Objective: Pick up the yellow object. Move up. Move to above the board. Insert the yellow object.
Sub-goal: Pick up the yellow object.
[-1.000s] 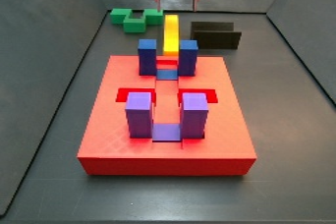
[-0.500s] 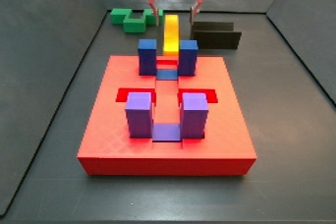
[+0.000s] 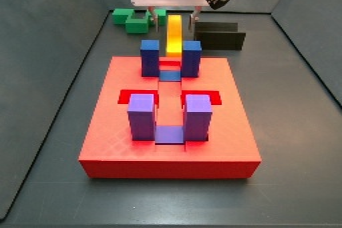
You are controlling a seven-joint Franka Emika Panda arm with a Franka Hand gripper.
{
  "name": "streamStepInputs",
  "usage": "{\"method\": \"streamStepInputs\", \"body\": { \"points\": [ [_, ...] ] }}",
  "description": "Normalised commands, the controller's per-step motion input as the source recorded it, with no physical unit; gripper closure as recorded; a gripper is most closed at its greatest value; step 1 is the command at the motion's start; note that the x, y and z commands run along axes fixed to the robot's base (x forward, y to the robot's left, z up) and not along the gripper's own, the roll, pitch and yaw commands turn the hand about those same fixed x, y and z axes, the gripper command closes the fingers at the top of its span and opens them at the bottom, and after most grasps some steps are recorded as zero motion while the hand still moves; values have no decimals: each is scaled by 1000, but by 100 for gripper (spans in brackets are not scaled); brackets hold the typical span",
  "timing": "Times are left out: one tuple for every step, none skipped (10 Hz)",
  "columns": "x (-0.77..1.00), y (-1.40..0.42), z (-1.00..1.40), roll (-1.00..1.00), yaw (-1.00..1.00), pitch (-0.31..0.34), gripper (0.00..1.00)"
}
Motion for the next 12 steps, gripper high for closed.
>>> {"method": "streamStepInputs", "body": {
  "points": [
    [60, 0, -200, 0, 0, -31, 0],
    [0, 0, -240, 0, -9, -19, 0],
    [0, 0, -294, 0, -29, -23, 0],
    [20, 0, -223, 0, -29, 0, 0],
    [0, 0, -251, 13, -34, 0, 0],
    [0, 0, -111, 9, -46, 0, 0],
    [0, 0, 0, 9, 0, 0, 0],
    [0, 0, 0, 51, 0, 0, 0],
    [0, 0, 0, 0, 0, 0, 100],
    [0, 0, 0, 0, 0, 0, 100],
    [0, 0, 0, 0, 0, 0, 100],
    [0, 0, 0, 0, 0, 0, 100]
  ]
}}
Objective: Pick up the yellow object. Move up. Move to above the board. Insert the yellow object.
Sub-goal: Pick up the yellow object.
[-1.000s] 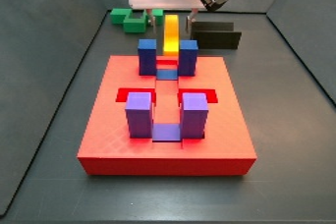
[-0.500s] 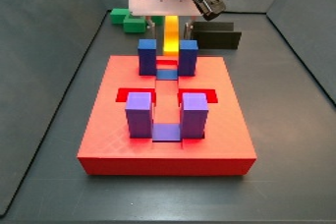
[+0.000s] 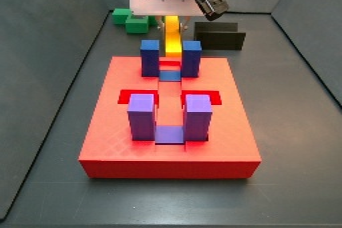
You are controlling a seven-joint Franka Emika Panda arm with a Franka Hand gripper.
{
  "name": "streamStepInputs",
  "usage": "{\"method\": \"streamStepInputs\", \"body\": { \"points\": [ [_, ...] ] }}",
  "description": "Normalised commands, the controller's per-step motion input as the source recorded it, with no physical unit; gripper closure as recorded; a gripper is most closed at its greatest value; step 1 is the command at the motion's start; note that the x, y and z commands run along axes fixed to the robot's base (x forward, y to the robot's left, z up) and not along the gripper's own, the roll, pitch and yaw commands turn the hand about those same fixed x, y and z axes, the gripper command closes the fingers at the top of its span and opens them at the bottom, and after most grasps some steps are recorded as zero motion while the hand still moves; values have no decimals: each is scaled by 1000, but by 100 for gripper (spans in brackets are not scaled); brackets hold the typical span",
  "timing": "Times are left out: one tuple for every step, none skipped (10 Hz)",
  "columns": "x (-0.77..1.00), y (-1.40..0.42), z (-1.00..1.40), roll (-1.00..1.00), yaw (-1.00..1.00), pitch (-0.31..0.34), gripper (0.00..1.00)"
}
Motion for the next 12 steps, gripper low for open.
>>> {"method": "streamStepInputs", "body": {
  "points": [
    [0, 0, 0, 0, 0, 0, 100],
    [0, 0, 0, 0, 0, 0, 100],
    [0, 0, 0, 0, 0, 0, 100],
    [0, 0, 0, 0, 0, 0, 100],
    [0, 0, 0, 0, 0, 0, 100],
    [0, 0, 0, 0, 0, 0, 100],
    [0, 0, 0, 0, 0, 0, 100],
    [0, 0, 0, 0, 0, 0, 100],
    [0, 0, 0, 0, 0, 0, 100],
    [0, 0, 0, 0, 0, 0, 100],
    [0, 0, 0, 0, 0, 0, 100],
    [0, 0, 0, 0, 0, 0, 100]
  ]
}}
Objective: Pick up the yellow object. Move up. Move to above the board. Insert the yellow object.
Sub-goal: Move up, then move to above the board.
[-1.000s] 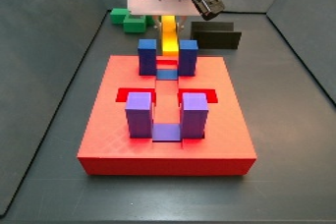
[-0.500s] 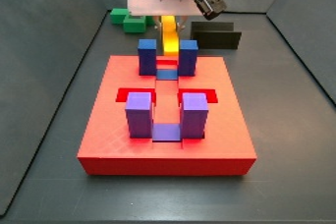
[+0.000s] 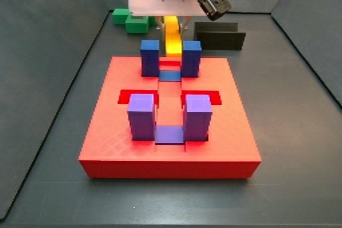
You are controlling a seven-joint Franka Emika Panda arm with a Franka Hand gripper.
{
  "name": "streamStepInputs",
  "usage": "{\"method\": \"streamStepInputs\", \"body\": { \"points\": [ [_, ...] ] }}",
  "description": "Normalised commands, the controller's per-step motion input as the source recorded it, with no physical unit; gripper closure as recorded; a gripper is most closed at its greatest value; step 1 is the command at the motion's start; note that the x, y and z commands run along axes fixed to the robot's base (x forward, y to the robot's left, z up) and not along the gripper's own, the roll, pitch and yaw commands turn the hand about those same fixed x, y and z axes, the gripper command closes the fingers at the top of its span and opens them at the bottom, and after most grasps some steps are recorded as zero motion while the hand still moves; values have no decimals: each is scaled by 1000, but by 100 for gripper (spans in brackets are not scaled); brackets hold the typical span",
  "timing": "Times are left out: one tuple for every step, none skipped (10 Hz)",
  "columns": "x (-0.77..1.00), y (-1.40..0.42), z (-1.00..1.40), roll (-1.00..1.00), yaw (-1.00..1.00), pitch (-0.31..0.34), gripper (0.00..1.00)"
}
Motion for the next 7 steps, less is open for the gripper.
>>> {"method": "streamStepInputs", "body": {
  "points": [
    [0, 0, 833, 0, 0, 0, 100],
    [2, -80, 856, -12, -29, -7, 100],
    [-70, -89, 677, -18, -28, 22, 100],
    [-35, -33, 262, -16, -6, -21, 100],
    [0, 0, 1400, 0, 0, 0, 100],
    [-6, 3, 1400, 0, 0, 30, 100],
    [-29, -2, 1400, -9, 1, 35, 100]
  ]
}}
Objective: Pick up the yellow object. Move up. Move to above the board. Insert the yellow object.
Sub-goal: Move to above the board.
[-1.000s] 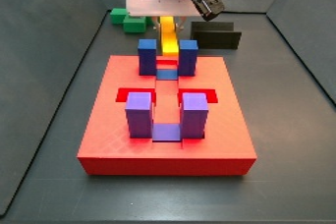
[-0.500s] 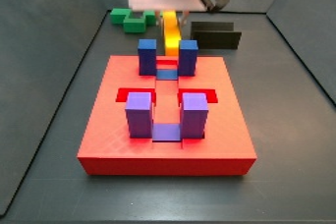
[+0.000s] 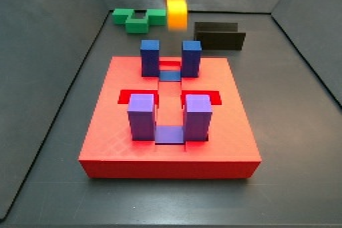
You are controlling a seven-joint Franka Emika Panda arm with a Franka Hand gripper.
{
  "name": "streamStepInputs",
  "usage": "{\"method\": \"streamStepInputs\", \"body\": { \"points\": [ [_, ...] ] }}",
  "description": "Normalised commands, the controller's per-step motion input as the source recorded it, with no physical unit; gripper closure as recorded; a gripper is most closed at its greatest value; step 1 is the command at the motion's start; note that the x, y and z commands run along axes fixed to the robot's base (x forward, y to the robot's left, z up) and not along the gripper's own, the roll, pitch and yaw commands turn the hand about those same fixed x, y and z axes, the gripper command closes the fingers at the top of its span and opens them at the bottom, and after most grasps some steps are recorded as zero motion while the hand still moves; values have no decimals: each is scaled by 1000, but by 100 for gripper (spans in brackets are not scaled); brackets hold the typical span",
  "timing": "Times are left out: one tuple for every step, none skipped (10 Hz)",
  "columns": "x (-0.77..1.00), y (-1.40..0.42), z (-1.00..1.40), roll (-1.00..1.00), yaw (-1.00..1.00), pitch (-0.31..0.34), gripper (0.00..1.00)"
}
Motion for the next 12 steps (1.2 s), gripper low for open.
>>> {"method": "streamStepInputs", "body": {
  "points": [
    [-7, 2, 1400, -18, 5, 6, 100],
    [16, 2, 1400, -25, 0, 28, 100],
    [7, 0, 1400, -36, 0, 62, 100],
    [6, 0, 1400, -41, -1, 52, 100],
    [27, 0, 705, -46, -3, 49, 100],
    [40, 3, 335, -50, -2, 55, 100],
    [-71, -1400, 242, 70, -353, 264, 100],
    [-81, -1400, 222, 75, -343, 268, 100],
    [-77, -1400, 226, 119, -172, 185, 100],
    [-67, -1400, 230, 44, -96, 149, 100],
    [-56, -1400, 242, 15, -34, 118, 100],
    [-47, -1400, 242, 2, -24, 107, 100]
  ]
}}
